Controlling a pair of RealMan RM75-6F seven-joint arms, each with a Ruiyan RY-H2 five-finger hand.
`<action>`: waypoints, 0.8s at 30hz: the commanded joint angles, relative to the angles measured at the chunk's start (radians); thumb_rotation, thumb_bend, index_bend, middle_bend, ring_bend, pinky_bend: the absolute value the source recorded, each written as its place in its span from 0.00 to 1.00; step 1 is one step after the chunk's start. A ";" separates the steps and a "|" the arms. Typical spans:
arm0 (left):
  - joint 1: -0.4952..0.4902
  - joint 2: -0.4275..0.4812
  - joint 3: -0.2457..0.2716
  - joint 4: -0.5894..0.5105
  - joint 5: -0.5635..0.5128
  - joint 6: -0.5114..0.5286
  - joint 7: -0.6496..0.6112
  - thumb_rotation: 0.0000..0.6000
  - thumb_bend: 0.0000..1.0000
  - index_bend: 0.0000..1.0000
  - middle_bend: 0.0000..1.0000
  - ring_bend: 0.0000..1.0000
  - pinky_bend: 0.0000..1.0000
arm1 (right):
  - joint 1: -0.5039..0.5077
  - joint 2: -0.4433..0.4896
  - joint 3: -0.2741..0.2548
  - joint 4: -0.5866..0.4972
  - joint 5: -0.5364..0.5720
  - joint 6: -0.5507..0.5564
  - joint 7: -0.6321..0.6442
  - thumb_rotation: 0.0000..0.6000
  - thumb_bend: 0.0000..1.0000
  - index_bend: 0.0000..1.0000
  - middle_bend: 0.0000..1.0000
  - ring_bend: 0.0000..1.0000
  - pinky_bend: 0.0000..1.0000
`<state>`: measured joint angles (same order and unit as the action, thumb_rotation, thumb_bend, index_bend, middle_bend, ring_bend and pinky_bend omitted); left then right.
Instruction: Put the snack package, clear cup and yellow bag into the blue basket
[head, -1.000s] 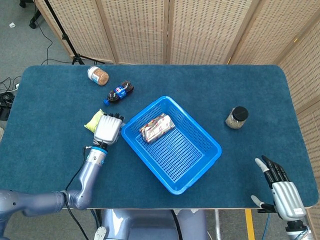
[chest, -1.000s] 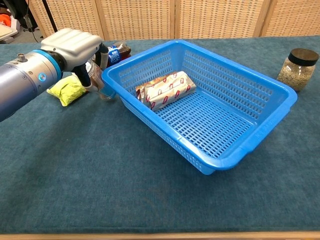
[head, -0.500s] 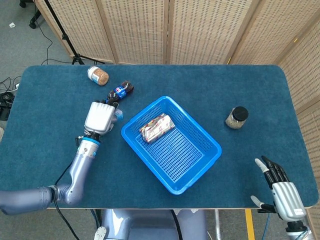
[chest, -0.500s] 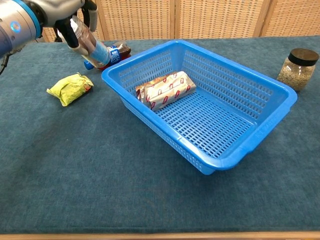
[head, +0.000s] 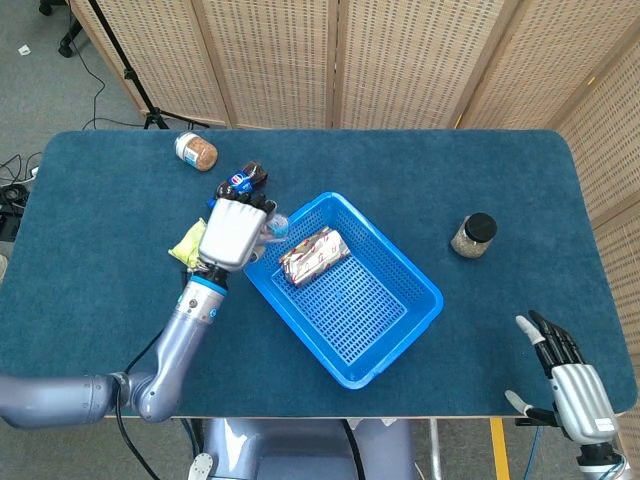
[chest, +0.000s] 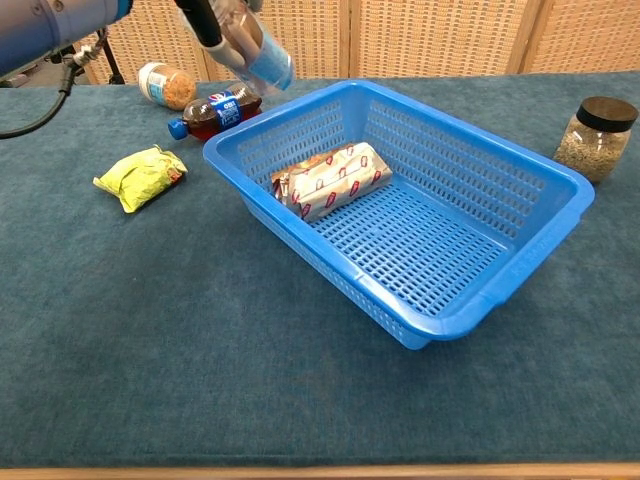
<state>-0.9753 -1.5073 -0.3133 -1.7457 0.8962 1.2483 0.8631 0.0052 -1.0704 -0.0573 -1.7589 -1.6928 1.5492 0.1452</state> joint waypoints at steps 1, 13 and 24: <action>-0.028 -0.046 0.003 -0.010 0.005 0.000 0.022 1.00 0.44 0.87 0.47 0.56 0.56 | -0.001 0.003 0.000 0.002 0.000 0.003 0.010 1.00 0.21 0.00 0.00 0.00 0.06; -0.096 -0.220 0.028 0.030 -0.030 -0.006 0.088 1.00 0.35 0.60 0.22 0.39 0.48 | -0.005 0.015 0.003 0.011 -0.001 0.020 0.059 1.00 0.21 0.00 0.00 0.00 0.06; -0.139 -0.191 0.025 -0.029 -0.304 -0.071 0.197 1.00 0.18 0.03 0.00 0.07 0.18 | -0.006 0.013 0.010 0.014 0.009 0.023 0.069 1.00 0.21 0.00 0.00 0.00 0.06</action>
<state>-1.1067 -1.7088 -0.2902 -1.7649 0.6067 1.1853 1.0504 -0.0013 -1.0576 -0.0478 -1.7447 -1.6843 1.5728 0.2138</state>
